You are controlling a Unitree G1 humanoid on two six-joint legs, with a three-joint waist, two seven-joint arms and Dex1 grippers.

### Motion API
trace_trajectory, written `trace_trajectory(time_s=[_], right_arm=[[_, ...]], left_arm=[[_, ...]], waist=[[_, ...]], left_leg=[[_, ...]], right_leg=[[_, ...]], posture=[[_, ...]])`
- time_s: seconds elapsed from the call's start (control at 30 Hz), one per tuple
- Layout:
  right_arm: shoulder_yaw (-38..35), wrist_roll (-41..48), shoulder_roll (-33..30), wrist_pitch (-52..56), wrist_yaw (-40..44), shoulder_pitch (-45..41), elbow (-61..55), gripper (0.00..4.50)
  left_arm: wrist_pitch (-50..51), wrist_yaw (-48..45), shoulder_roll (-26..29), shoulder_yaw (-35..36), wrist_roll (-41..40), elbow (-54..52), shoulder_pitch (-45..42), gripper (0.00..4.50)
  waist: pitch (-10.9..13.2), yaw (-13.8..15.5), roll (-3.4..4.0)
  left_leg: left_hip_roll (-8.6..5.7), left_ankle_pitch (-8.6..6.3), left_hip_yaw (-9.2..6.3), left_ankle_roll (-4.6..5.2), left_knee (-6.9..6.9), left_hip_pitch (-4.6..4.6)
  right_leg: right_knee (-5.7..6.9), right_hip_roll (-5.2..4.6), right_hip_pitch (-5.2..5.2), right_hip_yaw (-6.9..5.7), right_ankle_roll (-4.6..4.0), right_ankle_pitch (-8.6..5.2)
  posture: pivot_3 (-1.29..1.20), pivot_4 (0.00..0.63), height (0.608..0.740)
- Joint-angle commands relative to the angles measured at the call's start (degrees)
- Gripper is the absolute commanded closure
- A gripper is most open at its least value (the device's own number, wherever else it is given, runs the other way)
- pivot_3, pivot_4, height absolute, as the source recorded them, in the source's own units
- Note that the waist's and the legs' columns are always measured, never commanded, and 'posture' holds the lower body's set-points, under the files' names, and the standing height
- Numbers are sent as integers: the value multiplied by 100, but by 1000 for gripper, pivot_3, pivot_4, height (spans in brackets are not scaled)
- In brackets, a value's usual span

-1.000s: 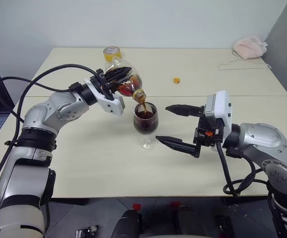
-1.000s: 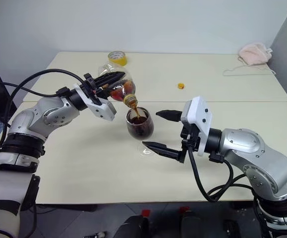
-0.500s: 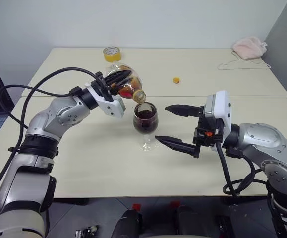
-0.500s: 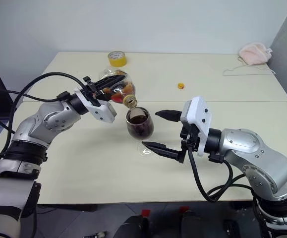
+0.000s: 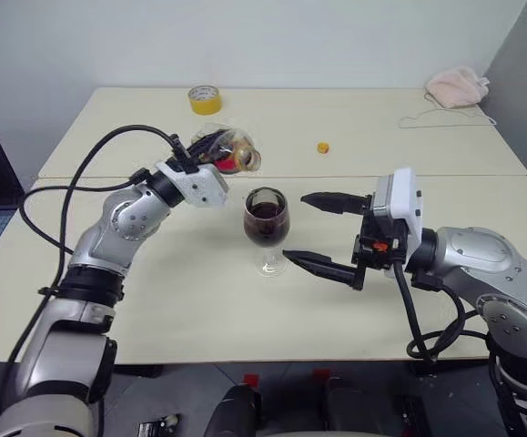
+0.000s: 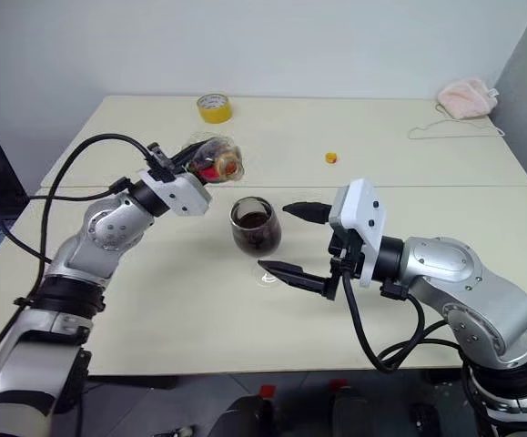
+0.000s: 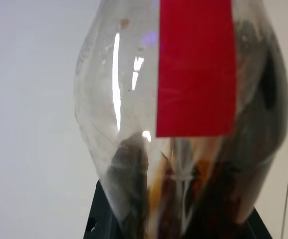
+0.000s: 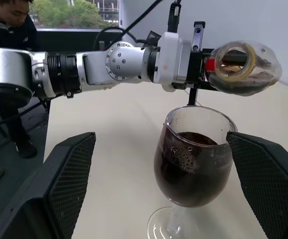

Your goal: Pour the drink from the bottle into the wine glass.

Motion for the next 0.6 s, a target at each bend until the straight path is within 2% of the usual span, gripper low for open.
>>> trace_trajectory(time_s=[0.03, 0.13, 0.2, 0.3, 0.6], right_arm=[[-35, -98, 18, -229, -9, 33, -148, 0], [-46, -98, 49, -294, 11, 81, -164, 0], [-26, -157, 64, -368, -4, 144, -167, 0], [26, -282, 64, -469, -10, 245, -128, 0], [173, -499, 234, -598, -39, 333, 3, 0]], left_arm=[[831, -277, -221, 442, -884, -591, 181, 3761], [1541, -413, -454, 658, -1363, -944, 424, 3761], [2217, -328, -720, 948, -1844, -1143, 662, 3761], [2887, -77, -977, 1307, -2145, -1291, 903, 3761], [3707, 234, -1518, 1911, -2617, -1151, 1295, 3761]], waist=[[0, -4, 0], [-1, -14, -1], [-1, -16, -1], [-2, -24, -2], [-5, -1, -7]], left_leg=[[1, 0, -2, 0, 1, -1], [2, 0, -2, 0, 1, -1], [1, 0, -1, 0, 1, 0], [3, 0, -2, 0, 2, 0], [1, 0, 0, -1, 5, 2]], right_leg=[[0, 0, 0, -2, 0, 0], [2, 1, -1, -1, 0, 0], [4, 0, -1, 0, 0, 0], [5, 1, -1, -1, 0, 0], [3, -1, 2, -1, 0, 0]], posture=[[0, 150, 740], [0, 150, 740], [0, 150, 740], [0, 150, 740], [0, 150, 740]])
